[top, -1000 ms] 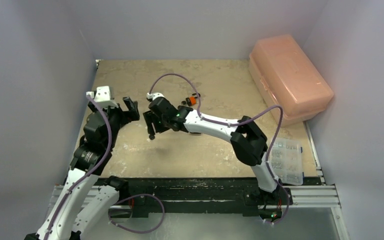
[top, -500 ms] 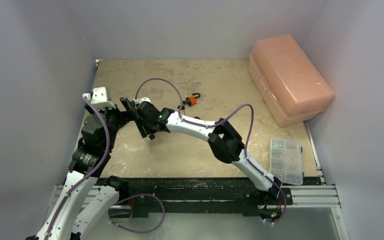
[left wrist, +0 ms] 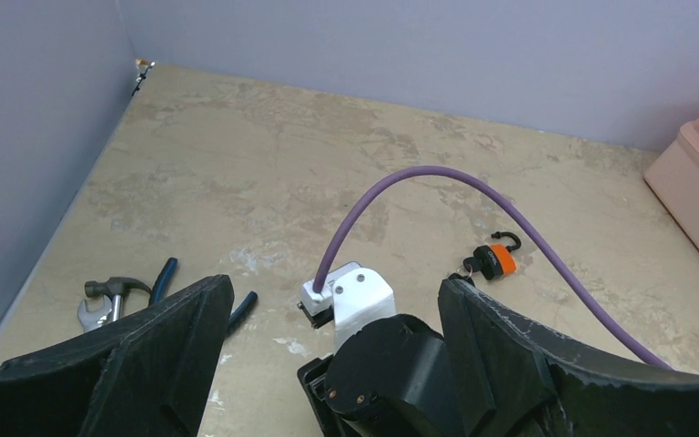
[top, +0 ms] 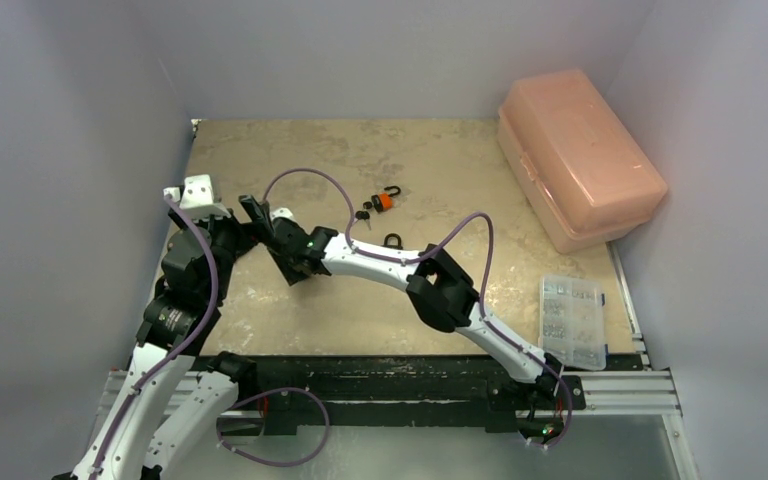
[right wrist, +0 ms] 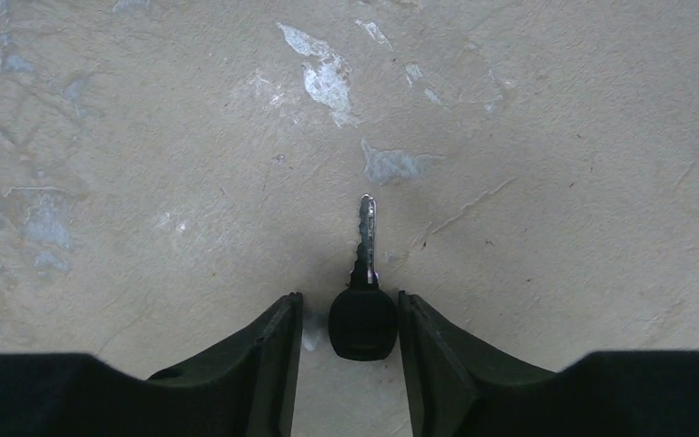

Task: Unlock with the key

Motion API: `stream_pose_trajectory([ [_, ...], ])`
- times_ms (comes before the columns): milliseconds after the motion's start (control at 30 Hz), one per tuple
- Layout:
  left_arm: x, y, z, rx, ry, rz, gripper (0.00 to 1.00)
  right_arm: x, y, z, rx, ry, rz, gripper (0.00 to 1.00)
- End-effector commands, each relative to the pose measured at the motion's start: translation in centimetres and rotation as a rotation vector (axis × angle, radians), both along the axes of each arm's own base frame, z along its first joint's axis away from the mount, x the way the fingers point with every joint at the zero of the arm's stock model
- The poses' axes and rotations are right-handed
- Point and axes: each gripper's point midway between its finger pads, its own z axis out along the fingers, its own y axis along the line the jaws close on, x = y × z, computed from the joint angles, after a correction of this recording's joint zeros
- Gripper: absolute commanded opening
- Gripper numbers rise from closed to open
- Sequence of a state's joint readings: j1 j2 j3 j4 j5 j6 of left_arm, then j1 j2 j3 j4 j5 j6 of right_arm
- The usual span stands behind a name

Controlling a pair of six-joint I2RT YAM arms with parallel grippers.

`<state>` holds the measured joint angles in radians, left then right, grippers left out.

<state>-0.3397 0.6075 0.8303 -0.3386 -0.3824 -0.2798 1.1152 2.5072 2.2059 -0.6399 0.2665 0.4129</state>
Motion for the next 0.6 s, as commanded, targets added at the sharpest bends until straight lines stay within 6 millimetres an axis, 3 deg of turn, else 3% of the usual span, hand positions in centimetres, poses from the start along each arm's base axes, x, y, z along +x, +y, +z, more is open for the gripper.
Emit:
stream_pose_trajectory([
  [0,0.0,0.4,1.7,-0.028,-0.049,0.017,0.89,-0.3,-0.4,-0.3,-0.041,-0.018,0.004,0.44],
  [200,0.0,0.4,1.7,-0.027,-0.049,0.016,0.89,-0.4,-0.8,-1.3,-0.058,-0.018,0.003,0.23],
  [300,0.1,0.2,1.6,-0.021,-0.045,0.007,0.89,-1.0,-0.6,-0.5,-0.007,0.01,-0.018,0.16],
  [500,0.1,-0.5,1.7,-0.019,-0.058,-0.037,0.89,-0.8,-0.3,6.4,0.247,0.006,-0.086,0.04],
  [567,0.2,-0.8,1.8,-0.017,-0.059,-0.051,0.89,-0.5,-0.8,7.6,0.31,0.026,-0.115,0.02],
])
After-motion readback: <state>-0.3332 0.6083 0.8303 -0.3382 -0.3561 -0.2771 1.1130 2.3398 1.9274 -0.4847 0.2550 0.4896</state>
